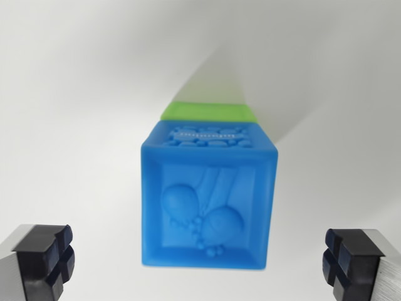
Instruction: Stack cube
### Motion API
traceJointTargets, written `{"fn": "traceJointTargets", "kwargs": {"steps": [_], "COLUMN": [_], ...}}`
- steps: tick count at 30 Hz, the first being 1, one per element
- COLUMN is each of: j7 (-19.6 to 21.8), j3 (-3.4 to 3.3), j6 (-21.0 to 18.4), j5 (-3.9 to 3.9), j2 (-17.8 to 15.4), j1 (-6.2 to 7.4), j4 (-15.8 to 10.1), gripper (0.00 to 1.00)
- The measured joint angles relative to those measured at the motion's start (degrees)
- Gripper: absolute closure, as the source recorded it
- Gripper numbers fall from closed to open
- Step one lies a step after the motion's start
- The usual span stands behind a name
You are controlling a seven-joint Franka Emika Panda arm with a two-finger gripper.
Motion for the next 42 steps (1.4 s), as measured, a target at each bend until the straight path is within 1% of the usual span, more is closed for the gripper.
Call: {"fn": "traceJointTargets", "kwargs": {"steps": [9,18,29,36,42], "j7": [0.65,1.24,1.82,2.07,2.22], "j3": [-0.23,-0.3,-0.32,-0.32,-0.32], "j6": [-4.25,-9.12,-15.64,-19.7,-22.44], "j5": [-0.98,-1.81,-2.6,-2.99,-3.23], "j2": [-4.21,-8.21,-12.49,-14.68,-15.89], "j1": [0.12,0.12,0.11,0.11,0.11], "j4": [0.13,1.07,3.38,5.3,6.78], "gripper": [0.0,0.0,0.0,0.0,0.0]}}
